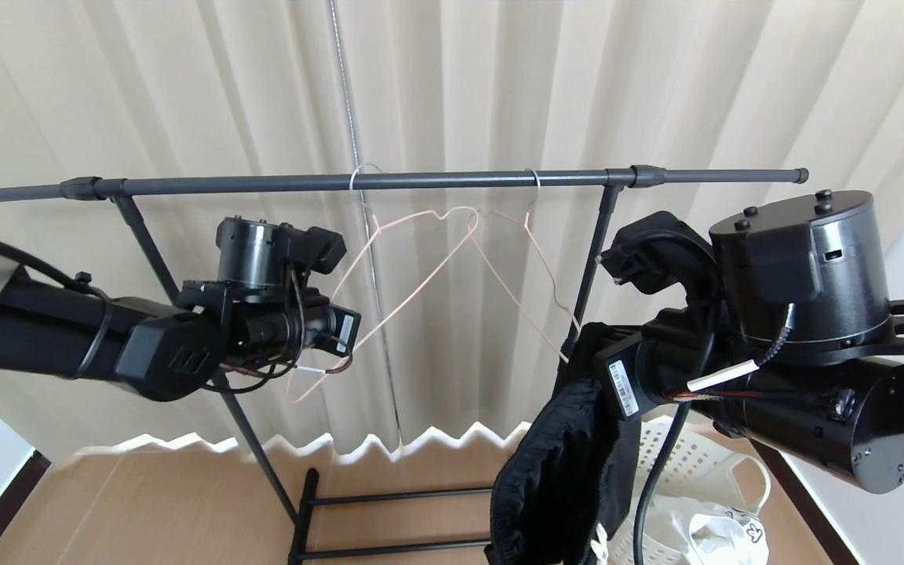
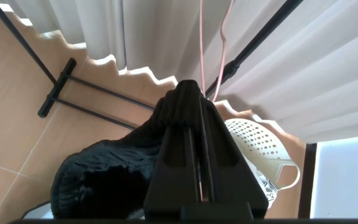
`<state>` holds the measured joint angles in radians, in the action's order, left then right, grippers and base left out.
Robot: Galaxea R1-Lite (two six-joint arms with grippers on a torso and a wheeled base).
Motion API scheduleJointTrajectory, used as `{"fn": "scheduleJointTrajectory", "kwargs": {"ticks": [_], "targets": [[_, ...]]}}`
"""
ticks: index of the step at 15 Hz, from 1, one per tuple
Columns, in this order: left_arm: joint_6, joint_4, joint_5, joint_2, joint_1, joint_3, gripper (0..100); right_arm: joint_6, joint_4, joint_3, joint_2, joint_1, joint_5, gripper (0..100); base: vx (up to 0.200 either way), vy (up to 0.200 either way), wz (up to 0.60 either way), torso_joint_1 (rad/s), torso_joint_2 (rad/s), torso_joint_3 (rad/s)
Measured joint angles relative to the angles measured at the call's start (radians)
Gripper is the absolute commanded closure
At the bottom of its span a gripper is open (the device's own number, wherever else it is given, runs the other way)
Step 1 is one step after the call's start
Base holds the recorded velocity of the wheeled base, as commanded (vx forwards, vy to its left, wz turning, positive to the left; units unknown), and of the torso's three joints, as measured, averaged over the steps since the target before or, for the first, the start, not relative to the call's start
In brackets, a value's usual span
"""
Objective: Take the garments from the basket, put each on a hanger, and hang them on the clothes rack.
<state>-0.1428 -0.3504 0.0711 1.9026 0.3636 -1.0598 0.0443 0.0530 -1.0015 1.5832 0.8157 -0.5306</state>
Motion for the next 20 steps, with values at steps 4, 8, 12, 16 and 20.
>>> {"fn": "scheduleJointTrajectory", "kwargs": {"ticks": [4,8,12,16,20], "targets": [[-0.002,-0.094,0.000,-0.165,0.040,0.255,100,0.000,0.000,0.000,0.000,-0.001,-0.012,100,0.000,0.000,0.00,0.000,0.00,0.000],[0.001,-0.116,0.003,-0.359,0.128,0.492,100,0.000,0.000,-0.001,-0.004,-0.013,-0.027,100,0.000,0.000,0.00,0.000,0.00,0.000],[0.003,-0.121,-0.003,-0.476,0.174,0.616,100,-0.007,0.000,-0.003,-0.003,-0.034,-0.029,100,0.000,0.000,0.00,0.000,0.00,0.000],[-0.001,-0.194,-0.023,-0.508,0.187,0.693,100,-0.017,0.001,-0.006,0.003,-0.053,-0.096,100,0.000,0.000,0.00,0.000,0.00,0.000],[-0.011,-0.291,-0.083,-0.497,0.196,0.763,100,-0.029,0.002,-0.013,0.012,-0.065,-0.148,100,0.000,0.000,0.00,0.000,0.00,0.000]]}}
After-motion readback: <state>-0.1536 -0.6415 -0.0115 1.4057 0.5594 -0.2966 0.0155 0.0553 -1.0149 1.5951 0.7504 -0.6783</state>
